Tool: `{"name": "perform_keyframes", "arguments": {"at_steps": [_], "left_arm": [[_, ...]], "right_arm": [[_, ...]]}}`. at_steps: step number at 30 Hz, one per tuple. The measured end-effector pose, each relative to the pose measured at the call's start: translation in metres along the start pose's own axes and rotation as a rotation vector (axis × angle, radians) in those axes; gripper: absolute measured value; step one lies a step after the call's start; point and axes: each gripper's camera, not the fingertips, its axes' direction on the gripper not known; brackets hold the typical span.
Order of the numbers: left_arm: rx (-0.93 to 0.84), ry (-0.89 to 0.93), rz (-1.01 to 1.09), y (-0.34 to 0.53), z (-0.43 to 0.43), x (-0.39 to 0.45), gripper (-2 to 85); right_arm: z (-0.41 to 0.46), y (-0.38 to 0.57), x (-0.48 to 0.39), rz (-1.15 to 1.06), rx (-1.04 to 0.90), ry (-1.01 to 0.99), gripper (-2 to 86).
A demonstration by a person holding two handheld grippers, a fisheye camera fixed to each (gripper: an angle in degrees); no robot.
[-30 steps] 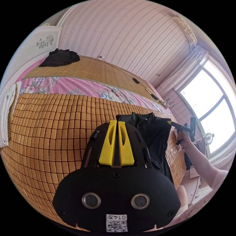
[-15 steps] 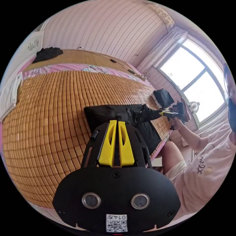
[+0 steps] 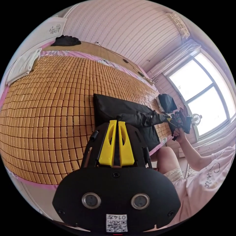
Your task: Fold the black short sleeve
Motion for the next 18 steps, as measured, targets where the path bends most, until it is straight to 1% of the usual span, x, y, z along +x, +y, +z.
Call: {"name": "perform_keyframes", "arguments": {"at_steps": [3, 7, 8, 10, 14, 16, 18], "left_arm": [[-0.043, -0.012, -0.005, 0.031, 0.009, -0.003, -0.9], [-0.147, -0.060, -0.063, 0.066, 0.035, -0.020, -0.7], [-0.148, -0.054, -0.082, 0.074, 0.037, -0.022, -0.4], [-0.114, -0.058, -0.075, 0.081, 0.027, -0.019, 0.2], [-0.048, -0.215, 0.049, 0.089, -0.001, 0.008, 0.6], [-0.005, -0.191, 0.102, 0.089, 0.001, 0.021, 0.5], [-0.044, -0.066, 0.133, 0.083, 0.034, 0.034, 1.7]], "right_arm": [[0.011, 0.033, 0.001, 0.052, -0.059, 0.026, 0.8], [0.040, 0.065, 0.010, 0.149, -0.247, 0.113, 1.0], [0.038, 0.066, 0.008, 0.150, -0.244, 0.135, 1.1], [0.022, 0.063, -0.011, 0.100, -0.204, 0.224, 1.2], [0.019, 0.044, -0.049, -0.046, -0.204, 0.273, 2.3], [0.043, 0.028, -0.072, -0.121, -0.229, 0.221, 4.6], [0.073, 0.017, -0.086, -0.155, -0.272, 0.188, 7.0]]}}
